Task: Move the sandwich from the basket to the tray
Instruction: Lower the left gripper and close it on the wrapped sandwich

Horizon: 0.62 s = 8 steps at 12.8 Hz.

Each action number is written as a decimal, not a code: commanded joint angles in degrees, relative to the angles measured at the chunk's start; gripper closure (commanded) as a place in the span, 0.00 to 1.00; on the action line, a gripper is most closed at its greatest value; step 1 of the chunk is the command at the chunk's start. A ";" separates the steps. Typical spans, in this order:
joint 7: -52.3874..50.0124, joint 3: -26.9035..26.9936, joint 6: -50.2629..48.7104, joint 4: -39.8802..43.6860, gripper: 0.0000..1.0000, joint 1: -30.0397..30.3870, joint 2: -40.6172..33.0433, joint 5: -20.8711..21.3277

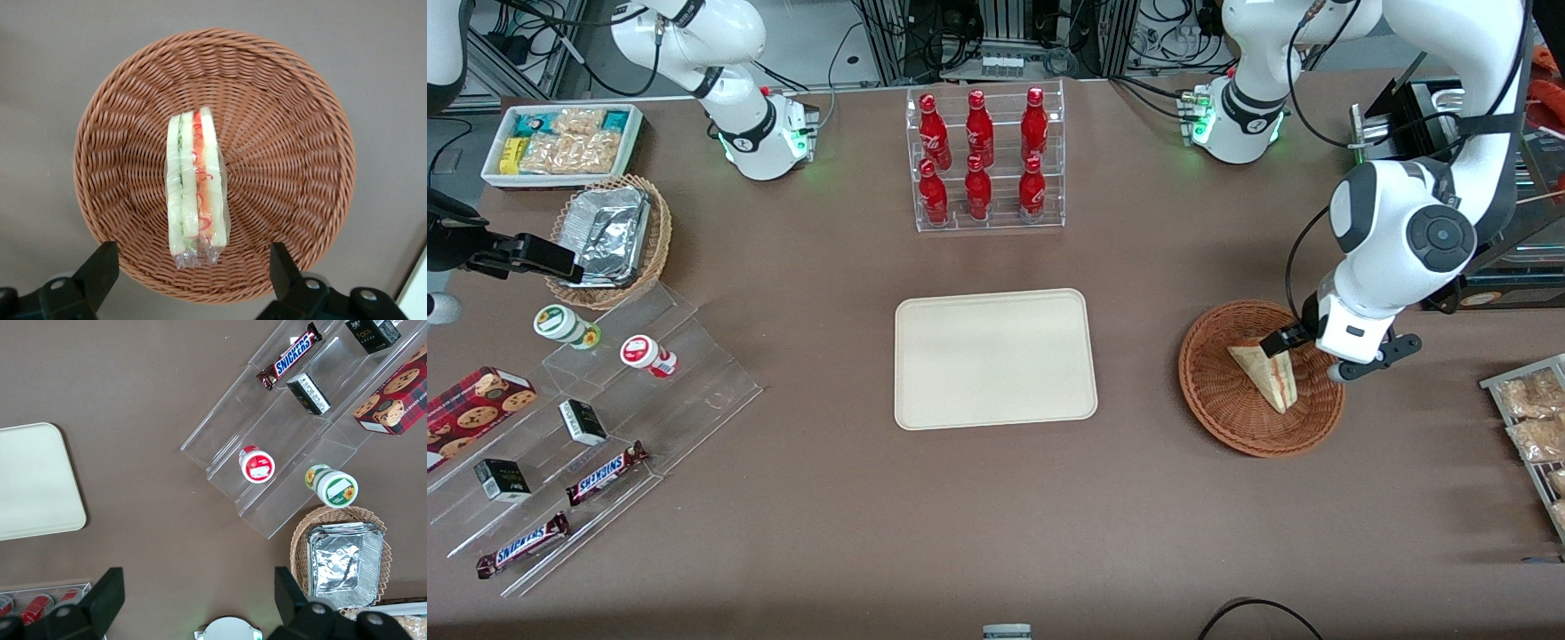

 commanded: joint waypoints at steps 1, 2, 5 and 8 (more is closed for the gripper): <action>-3.41 0.09 2.54 -1.41 0.00 -0.29 0.42 -0.61; -3.49 0.09 3.51 -1.85 0.00 -0.29 0.69 -0.61; -3.76 0.09 6.23 -2.03 0.00 -0.37 3.40 -0.61; -4.11 0.09 10.01 -2.46 0.00 -0.37 7.10 -0.61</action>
